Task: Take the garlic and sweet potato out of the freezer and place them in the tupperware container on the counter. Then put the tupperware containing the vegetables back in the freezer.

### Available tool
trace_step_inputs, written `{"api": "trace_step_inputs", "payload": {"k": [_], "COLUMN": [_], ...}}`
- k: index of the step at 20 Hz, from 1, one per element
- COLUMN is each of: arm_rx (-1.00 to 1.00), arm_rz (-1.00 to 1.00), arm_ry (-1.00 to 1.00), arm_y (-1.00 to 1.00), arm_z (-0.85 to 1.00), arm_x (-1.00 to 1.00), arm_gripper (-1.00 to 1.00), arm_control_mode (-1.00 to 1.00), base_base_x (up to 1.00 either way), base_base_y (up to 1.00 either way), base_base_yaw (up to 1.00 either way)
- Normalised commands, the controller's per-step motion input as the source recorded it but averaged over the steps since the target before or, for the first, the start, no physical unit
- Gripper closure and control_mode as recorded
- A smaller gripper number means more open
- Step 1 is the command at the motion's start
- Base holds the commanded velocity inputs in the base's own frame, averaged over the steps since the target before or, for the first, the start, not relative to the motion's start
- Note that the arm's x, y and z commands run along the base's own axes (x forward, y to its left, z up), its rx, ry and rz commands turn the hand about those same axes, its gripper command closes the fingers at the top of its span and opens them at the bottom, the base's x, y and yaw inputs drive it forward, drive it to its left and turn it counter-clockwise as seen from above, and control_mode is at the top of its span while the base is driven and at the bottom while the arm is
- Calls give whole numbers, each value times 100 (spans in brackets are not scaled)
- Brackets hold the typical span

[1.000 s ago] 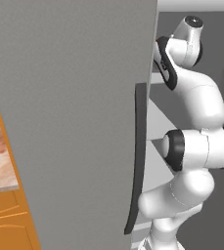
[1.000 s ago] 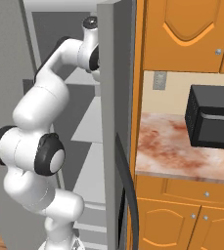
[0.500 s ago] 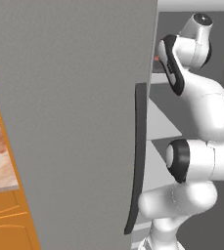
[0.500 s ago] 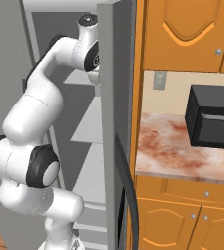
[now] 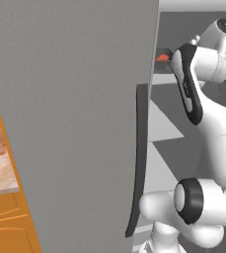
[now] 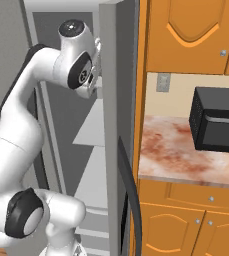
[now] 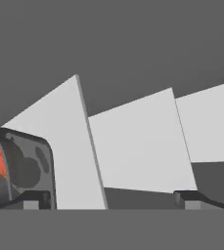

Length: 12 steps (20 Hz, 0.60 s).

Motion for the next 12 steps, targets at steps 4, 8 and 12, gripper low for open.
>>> {"api": "trace_step_inputs", "payload": {"k": [4,8,12], "arm_rx": [0,0,-2], "arm_rz": [0,0,0], "arm_ry": [-8,-13,-19], "arm_y": [20,27,48], "arm_z": [0,12,18], "arm_x": [-100,-100,-100], "arm_gripper": [-100,-100,-100], "arm_control_mode": [-100,-100,-100], "base_base_x": [0,0,0], "base_base_y": [0,0,0], "base_base_yaw": [0,0,0]}}
